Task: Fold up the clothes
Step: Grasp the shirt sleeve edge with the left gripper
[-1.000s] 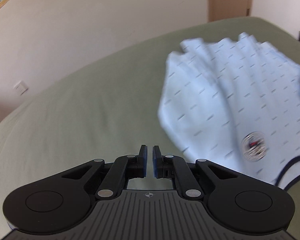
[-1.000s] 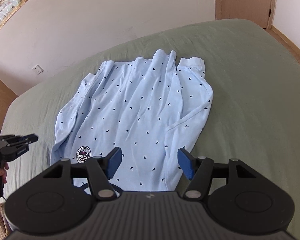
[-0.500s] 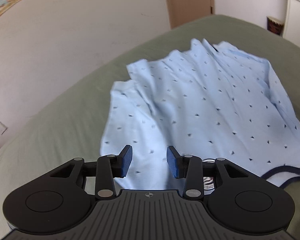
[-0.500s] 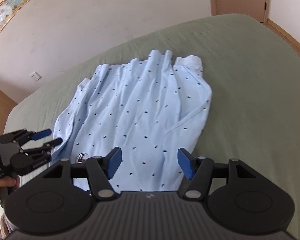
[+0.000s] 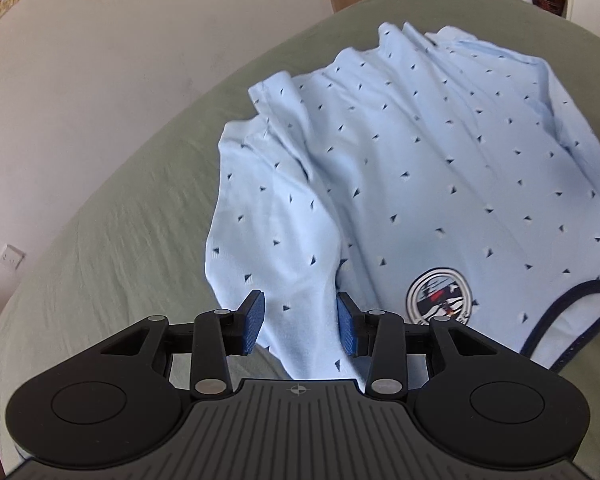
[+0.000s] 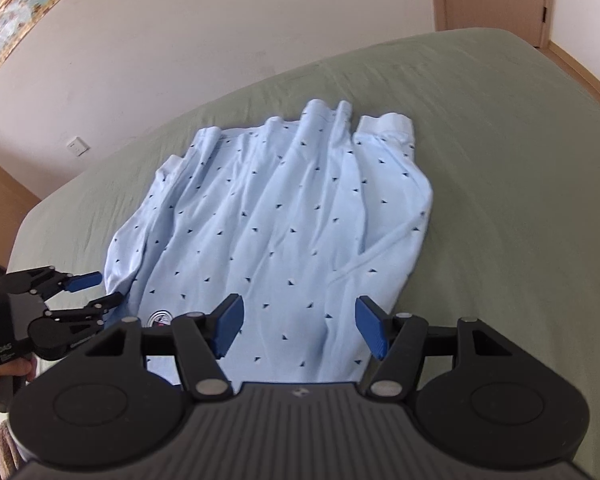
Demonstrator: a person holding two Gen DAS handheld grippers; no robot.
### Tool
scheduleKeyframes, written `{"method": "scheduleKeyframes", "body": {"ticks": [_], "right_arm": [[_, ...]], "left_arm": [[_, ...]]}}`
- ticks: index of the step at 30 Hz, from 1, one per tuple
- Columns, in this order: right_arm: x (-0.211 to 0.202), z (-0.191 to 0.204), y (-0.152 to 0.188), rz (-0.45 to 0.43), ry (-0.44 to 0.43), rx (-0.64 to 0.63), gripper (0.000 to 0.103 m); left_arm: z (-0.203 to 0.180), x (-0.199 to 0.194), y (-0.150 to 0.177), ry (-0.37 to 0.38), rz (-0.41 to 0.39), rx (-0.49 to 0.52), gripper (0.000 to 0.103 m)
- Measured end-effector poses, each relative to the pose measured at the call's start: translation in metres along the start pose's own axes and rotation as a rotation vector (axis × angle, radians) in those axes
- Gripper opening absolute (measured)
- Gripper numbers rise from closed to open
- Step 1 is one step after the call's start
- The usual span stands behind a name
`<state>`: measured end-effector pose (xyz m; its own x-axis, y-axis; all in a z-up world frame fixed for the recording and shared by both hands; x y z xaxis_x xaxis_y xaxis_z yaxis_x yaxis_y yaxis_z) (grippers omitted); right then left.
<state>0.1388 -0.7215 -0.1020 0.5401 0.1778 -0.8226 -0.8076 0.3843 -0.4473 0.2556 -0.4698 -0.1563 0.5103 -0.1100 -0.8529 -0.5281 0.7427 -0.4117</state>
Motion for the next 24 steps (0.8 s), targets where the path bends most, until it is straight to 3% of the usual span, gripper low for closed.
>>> {"method": "scheduleKeyframes", "body": {"ticks": [2,4,7,15,24], "right_arm": [[0.001,0.004,0.002,0.003,0.003,-0.015,0.065],[0.001,0.008,0.003,0.007,0.007,-0.029,0.065],[0.001,0.014,0.006,0.010,0.011,-0.042,0.065],[0.003,0.030,0.011,0.009,0.008,-0.076,0.065],[0.016,0.049,0.018,0.029,-0.008,-0.095,0.065]], "left_arm": [[0.001,0.004,0.001,0.004,0.011,-0.002,0.035],[0.003,0.007,0.003,0.014,0.020,-0.007,0.015],[0.008,0.007,0.005,0.030,0.020,-0.030,0.003],[0.040,-0.014,0.023,0.004,-0.024,-0.139,0.002],[0.061,-0.019,0.091,0.008,0.034,-0.252,0.006]]}}
Point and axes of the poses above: each gripper's, at about its wrist camera, not at the fingertips, and x roughly the way its jaws point, z to its left, y to its underside, the point moved 2 cm from there along x, roughly the way its jaws point, and after that the axes turned 4 degrees about x, right-handed, at the moved point
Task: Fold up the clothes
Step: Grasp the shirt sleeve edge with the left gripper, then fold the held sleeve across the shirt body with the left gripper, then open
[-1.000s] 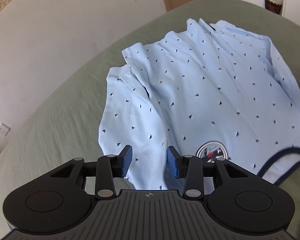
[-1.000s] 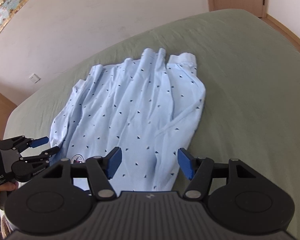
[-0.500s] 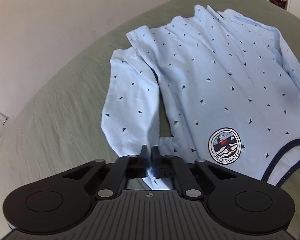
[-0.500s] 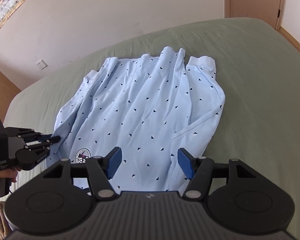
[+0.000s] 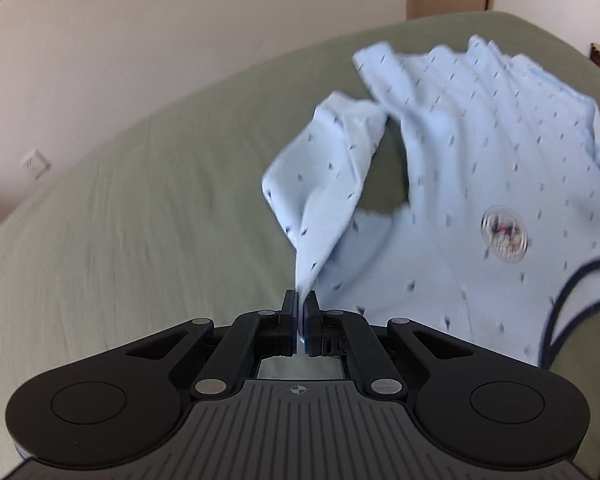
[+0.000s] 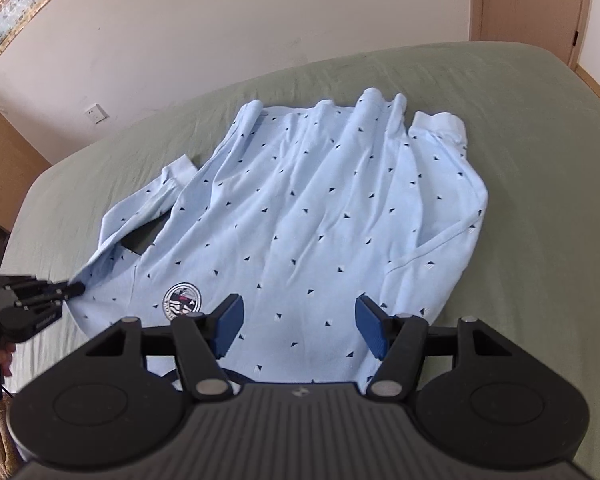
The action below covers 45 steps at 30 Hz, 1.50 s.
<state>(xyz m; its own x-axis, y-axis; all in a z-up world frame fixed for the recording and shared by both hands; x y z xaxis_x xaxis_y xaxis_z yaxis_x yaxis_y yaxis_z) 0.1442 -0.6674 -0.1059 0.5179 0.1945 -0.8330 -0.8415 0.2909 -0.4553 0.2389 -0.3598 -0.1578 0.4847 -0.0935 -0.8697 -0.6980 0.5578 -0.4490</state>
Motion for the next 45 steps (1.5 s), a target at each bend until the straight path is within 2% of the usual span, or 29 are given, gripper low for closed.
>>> {"method": "scheduleKeyframes", "body": {"ticks": [3,5,7,9,11,14,16,20,25,33,35,36,37,40,45], "right_arm": [[0.002,0.004,0.001,0.005,-0.004,-0.008,0.065],[0.003,0.004,0.001,0.007,-0.005,-0.009,0.065],[0.004,0.001,0.001,0.010,-0.001,-0.002,0.065],[0.007,-0.003,0.001,0.015,0.001,0.009,0.065],[0.008,-0.006,0.002,0.018,0.001,0.018,0.065],[0.009,-0.011,0.003,0.022,-0.001,0.027,0.065],[0.009,-0.016,0.003,0.025,0.001,0.035,0.065],[0.012,-0.027,0.002,0.033,0.001,0.052,0.065],[0.020,-0.039,0.002,0.048,0.003,0.072,0.065],[0.029,-0.042,0.003,0.059,0.001,0.077,0.065],[0.030,-0.042,0.004,0.061,0.005,0.075,0.065],[0.030,-0.042,0.005,0.062,0.008,0.074,0.065],[0.030,-0.042,0.005,0.064,0.010,0.075,0.065],[0.029,-0.042,0.007,0.066,0.015,0.073,0.065],[0.025,-0.041,0.008,0.065,0.023,0.070,0.065]], "left_arm": [[-0.004,0.003,0.007,0.014,0.011,0.020,0.009],[-0.008,-0.005,-0.002,-0.026,-0.024,0.055,0.020],[-0.008,-0.013,-0.017,-0.053,-0.082,0.072,0.041],[-0.008,-0.018,-0.039,-0.046,-0.123,0.080,0.048],[-0.013,-0.016,-0.059,-0.050,-0.139,0.113,0.048],[-0.028,0.000,-0.086,-0.096,-0.143,0.204,0.048],[-0.034,0.017,-0.100,-0.110,-0.120,0.260,0.048],[-0.046,0.043,-0.105,-0.113,-0.076,0.311,0.048],[-0.052,0.054,-0.099,-0.074,-0.058,0.357,0.048],[-0.052,0.078,-0.104,-0.054,-0.036,0.360,0.048],[-0.052,0.081,-0.106,-0.049,-0.035,0.366,0.047],[-0.051,0.082,-0.107,-0.042,-0.033,0.369,0.037],[-0.051,0.083,-0.108,-0.036,-0.028,0.369,0.021],[-0.047,0.085,-0.109,-0.043,-0.020,0.347,0.007],[-0.027,0.071,-0.106,-0.027,-0.050,0.263,0.006]]}}
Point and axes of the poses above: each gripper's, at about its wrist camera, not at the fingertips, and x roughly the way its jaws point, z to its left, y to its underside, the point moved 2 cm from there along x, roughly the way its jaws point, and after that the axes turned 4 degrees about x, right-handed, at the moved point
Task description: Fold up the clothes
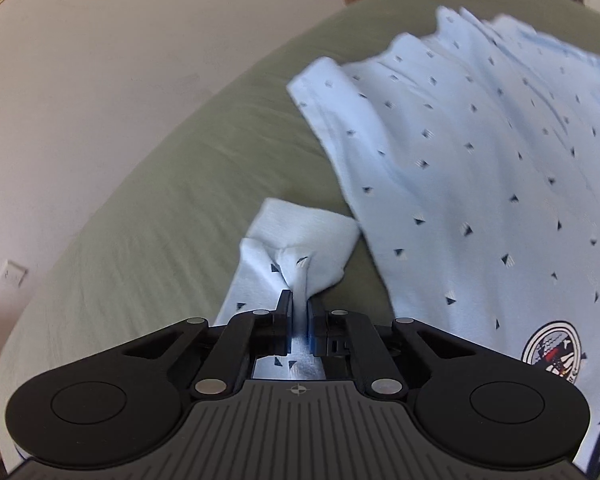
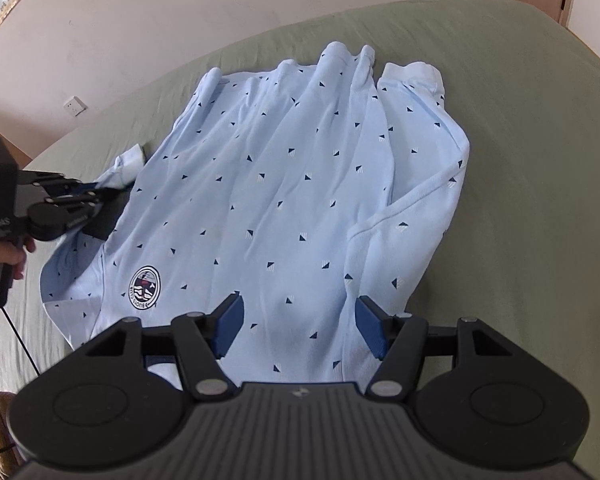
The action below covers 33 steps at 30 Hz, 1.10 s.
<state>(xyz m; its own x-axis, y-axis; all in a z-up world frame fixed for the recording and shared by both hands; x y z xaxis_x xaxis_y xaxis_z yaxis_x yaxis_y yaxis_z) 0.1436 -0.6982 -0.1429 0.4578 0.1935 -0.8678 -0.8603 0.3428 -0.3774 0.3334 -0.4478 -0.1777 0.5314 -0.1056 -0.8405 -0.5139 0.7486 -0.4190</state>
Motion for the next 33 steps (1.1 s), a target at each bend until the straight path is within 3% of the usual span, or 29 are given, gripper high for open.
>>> {"method": "scheduleKeyframes", "body": {"ticks": [4,8,15,21,25,29,33], "right_arm": [[-0.005,0.007,0.000,-0.008,0.004,-0.008,0.065],[-0.007,0.020,0.001,-0.009,0.004,-0.028,0.065],[-0.008,0.057,0.006,0.000,-0.007,-0.086,0.065],[-0.009,0.087,0.014,0.019,-0.010,-0.146,0.065],[-0.002,0.106,0.018,0.041,-0.012,-0.183,0.065],[0.011,0.136,0.024,0.060,-0.047,-0.236,0.065],[0.028,0.172,0.034,0.085,-0.094,-0.300,0.065]], "left_arm": [[0.032,-0.029,0.011,0.016,-0.060,-0.089,0.006],[0.072,-0.060,0.033,-0.024,-0.112,-0.158,0.006],[0.119,-0.066,0.099,-0.098,-0.053,-0.275,0.007],[0.134,-0.048,0.144,-0.070,-0.007,-0.387,0.011],[0.141,-0.049,0.162,-0.085,-0.007,-0.429,0.030],[0.152,-0.061,0.169,-0.135,-0.019,-0.432,0.032],[0.160,-0.065,0.175,-0.124,-0.012,-0.446,0.039]]}}
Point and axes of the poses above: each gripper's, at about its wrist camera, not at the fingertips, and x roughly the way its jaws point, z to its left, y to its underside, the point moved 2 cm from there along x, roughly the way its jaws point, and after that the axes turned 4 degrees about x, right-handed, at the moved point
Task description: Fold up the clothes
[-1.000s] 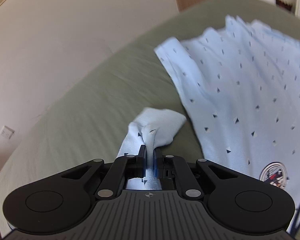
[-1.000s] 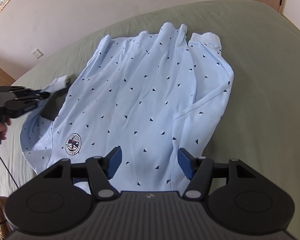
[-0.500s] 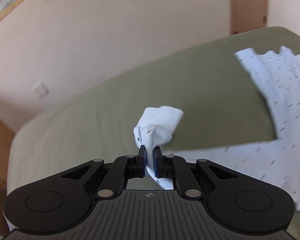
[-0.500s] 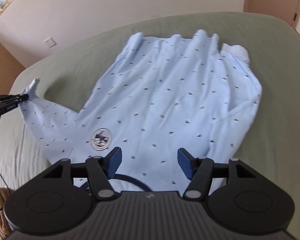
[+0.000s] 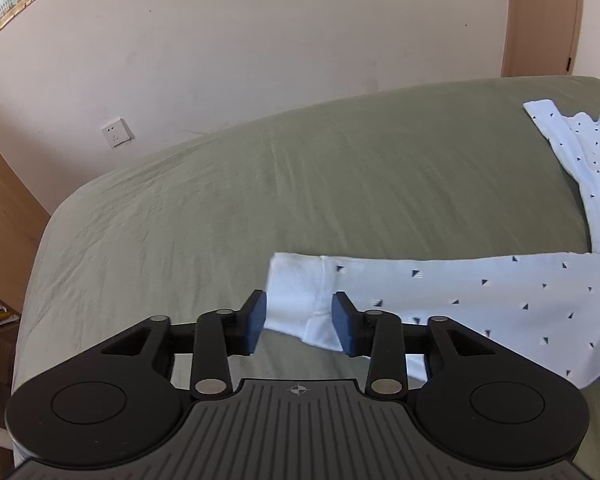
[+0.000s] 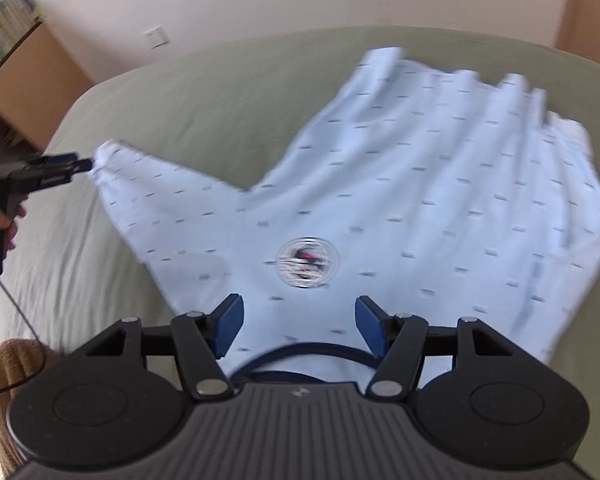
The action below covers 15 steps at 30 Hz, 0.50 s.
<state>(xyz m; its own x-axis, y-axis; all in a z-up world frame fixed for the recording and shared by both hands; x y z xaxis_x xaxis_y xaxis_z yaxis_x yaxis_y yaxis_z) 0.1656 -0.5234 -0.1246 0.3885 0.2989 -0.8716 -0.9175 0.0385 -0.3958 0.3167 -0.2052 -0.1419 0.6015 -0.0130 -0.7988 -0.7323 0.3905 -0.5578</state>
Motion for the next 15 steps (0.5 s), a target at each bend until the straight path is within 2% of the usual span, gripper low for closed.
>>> {"method": "scheduleKeyframes", "body": {"ticks": [5,8,12,15], "right_arm": [[0.032,0.047,0.005,0.039,-0.041,-0.111,0.065],[0.054,0.073,0.013,0.075,-0.044,-0.182,0.070],[0.074,0.097,0.024,0.090,0.024,-0.292,0.070],[0.077,0.101,0.024,0.087,0.055,-0.311,0.070]], "left_arm": [[0.010,0.011,0.008,0.037,0.038,-0.067,0.040],[0.016,0.018,0.015,0.072,0.059,-0.112,0.040],[0.019,0.024,0.018,0.082,0.069,-0.111,0.040],[0.022,0.027,0.018,0.093,0.068,-0.129,0.040]]}}
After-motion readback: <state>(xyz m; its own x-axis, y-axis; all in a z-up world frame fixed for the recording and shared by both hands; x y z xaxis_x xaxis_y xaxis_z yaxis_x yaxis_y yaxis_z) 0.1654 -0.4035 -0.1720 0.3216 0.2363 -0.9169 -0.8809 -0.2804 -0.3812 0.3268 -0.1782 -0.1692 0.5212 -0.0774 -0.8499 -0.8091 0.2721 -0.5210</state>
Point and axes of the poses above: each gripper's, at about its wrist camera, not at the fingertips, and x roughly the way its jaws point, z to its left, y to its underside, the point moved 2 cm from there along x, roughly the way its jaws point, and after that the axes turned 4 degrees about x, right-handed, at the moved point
